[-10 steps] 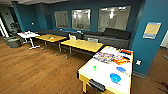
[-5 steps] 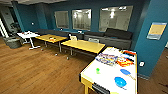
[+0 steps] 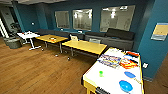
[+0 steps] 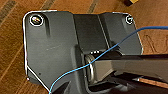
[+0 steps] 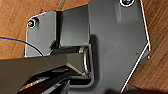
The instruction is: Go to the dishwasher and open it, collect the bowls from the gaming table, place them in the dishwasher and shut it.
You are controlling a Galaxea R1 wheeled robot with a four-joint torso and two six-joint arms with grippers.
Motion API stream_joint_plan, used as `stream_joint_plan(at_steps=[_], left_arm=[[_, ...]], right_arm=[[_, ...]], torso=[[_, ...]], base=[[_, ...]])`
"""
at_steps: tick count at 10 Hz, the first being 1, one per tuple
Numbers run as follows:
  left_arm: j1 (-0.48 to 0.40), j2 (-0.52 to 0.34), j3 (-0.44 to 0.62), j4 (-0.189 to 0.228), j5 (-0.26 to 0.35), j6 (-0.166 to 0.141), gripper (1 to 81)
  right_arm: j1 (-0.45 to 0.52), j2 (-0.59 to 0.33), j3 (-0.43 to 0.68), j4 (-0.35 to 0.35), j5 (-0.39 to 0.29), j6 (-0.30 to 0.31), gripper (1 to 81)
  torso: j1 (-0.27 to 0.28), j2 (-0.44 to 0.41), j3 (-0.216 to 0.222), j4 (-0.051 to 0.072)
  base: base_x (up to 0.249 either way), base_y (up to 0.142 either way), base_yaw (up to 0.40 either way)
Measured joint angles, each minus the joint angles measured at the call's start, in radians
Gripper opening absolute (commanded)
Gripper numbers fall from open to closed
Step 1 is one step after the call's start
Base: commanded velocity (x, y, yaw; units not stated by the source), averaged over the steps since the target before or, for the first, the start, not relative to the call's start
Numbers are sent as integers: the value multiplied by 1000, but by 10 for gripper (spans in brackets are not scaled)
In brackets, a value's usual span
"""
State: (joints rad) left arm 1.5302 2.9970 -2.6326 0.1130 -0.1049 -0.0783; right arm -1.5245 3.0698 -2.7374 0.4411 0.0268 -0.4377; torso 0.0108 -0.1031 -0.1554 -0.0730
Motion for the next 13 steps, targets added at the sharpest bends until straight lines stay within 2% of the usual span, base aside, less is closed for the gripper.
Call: stream_joint_plan(at_steps=[6, 13], left_arm=[[0, 0, 1, 0, 0, 0, 811], [0, -2, 0, 0, 1, 0, 811]], right_arm=[[1, 3, 1, 0, 0, 0, 811], [1, 9, 0, 0, 0, 0, 811]], torso=[[0, 0, 0, 0], [0, 0, 0, 0]], base=[[132, 0, 0], [123, 91, 0]])
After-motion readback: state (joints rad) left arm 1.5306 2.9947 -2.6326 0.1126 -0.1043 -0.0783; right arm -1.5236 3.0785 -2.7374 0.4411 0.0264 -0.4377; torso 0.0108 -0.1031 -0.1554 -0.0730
